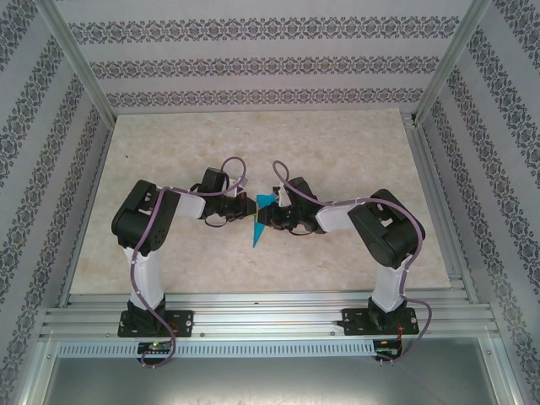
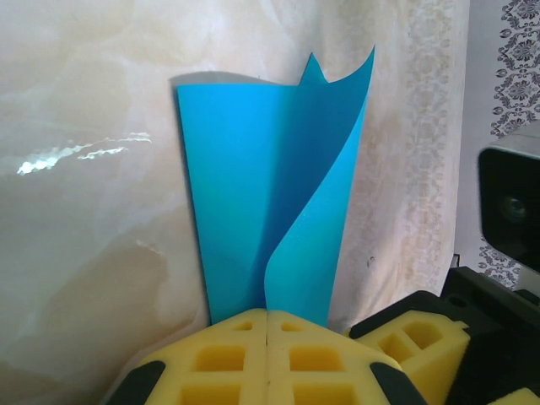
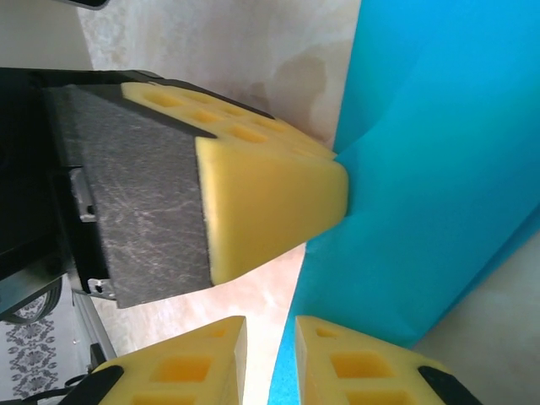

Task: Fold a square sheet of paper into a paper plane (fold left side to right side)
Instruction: Fold the wing for the fifth time at the center of the table.

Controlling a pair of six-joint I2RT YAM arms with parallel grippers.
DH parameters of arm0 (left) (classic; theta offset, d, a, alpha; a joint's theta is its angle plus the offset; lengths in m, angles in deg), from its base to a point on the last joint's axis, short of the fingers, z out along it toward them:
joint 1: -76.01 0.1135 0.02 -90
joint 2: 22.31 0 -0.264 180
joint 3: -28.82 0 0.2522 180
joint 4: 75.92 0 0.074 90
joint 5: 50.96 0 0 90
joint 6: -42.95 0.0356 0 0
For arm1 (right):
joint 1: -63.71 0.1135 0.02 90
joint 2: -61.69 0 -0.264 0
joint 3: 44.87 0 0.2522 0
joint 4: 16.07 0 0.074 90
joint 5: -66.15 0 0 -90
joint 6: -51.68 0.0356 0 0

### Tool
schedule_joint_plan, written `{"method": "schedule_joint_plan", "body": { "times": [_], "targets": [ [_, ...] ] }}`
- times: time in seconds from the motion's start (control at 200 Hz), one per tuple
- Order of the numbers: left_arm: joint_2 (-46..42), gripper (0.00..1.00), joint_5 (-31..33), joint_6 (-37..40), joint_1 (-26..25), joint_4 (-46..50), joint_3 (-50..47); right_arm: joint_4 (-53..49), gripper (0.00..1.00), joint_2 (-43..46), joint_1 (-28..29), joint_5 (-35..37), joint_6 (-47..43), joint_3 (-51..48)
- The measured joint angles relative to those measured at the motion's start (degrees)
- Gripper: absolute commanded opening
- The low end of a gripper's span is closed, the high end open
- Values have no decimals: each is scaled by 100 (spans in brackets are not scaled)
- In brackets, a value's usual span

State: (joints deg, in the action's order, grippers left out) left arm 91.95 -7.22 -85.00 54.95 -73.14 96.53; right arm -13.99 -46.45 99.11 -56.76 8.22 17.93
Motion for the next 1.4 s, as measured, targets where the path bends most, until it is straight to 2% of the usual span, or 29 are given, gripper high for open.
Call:
{"method": "schedule_joint_plan", "body": {
  "times": [1.084,1.249,1.399],
  "targets": [
    [68,0,-151,-72,68,-74,0,525,23,-354,61,-31,245,81],
    [72,0,-173,-68,70,-87,0,286,27,92,-83,46,133,-96],
    [72,0,-175,-66,76,-87,0,-98,31,743,-546,155,-184,-151]
  ]
}}
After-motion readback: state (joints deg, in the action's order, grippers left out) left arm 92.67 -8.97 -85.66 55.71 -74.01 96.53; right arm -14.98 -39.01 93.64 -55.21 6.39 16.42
